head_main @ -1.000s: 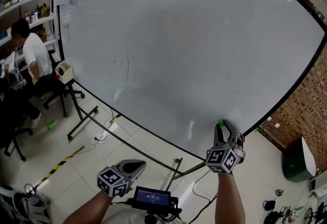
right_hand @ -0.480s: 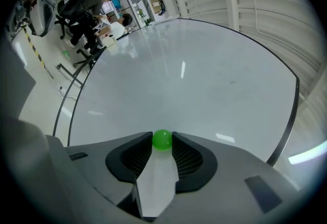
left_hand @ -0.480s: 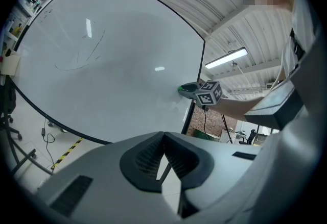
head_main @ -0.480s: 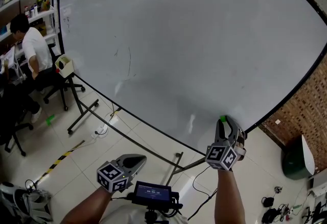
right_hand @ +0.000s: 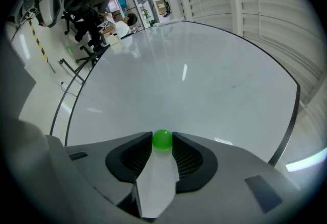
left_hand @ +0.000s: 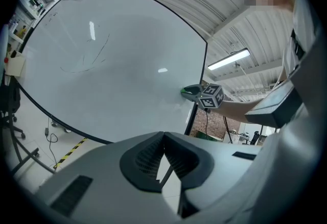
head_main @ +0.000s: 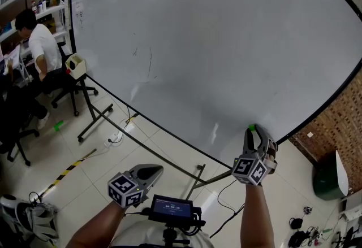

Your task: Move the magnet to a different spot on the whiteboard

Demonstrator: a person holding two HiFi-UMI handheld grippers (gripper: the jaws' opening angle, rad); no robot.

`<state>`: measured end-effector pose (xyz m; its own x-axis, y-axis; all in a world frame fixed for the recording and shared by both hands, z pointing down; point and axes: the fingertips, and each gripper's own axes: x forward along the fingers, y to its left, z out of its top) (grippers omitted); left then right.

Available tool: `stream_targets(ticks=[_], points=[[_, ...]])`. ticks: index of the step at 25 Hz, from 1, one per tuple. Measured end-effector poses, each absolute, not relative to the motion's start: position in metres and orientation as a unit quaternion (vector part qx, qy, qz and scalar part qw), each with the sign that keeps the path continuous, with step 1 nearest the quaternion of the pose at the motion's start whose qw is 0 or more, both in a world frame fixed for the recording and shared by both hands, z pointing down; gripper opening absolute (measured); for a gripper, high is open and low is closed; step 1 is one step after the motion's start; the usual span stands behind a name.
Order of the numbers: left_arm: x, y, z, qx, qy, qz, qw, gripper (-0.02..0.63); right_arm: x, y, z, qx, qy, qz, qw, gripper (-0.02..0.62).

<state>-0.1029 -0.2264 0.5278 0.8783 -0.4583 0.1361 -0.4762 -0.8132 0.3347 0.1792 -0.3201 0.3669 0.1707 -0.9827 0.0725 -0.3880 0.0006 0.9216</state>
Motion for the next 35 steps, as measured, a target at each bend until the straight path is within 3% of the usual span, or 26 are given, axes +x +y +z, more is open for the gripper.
stream_targets(ticks=[12, 17, 25, 35], points=[[-0.104, -0.231, 0.529, 0.954, -0.241, 0.025, 0.175, 0.031, 0.182, -0.318, 0.377, 0.618, -0.569, -0.324, 0.435, 0.166], [-0.097, -0.23, 0.526, 0.955, -0.239, 0.03, 0.17, 0.031, 0.181, -0.307, 0.373, 0.628, -0.6, -0.306, 0.39, 0.166], [-0.084, -0.205, 0.518, 0.96, -0.229, 0.045, 0.152, 0.031, 0.172, -0.246, 0.388, 0.639, -0.685, -0.217, 0.273, 0.031], [-0.042, -0.146, 0.509, 0.968, -0.206, 0.06, 0.133, 0.031, 0.126, -0.123, 0.46, 0.535, -0.808, -0.105, 0.223, 0.029]])
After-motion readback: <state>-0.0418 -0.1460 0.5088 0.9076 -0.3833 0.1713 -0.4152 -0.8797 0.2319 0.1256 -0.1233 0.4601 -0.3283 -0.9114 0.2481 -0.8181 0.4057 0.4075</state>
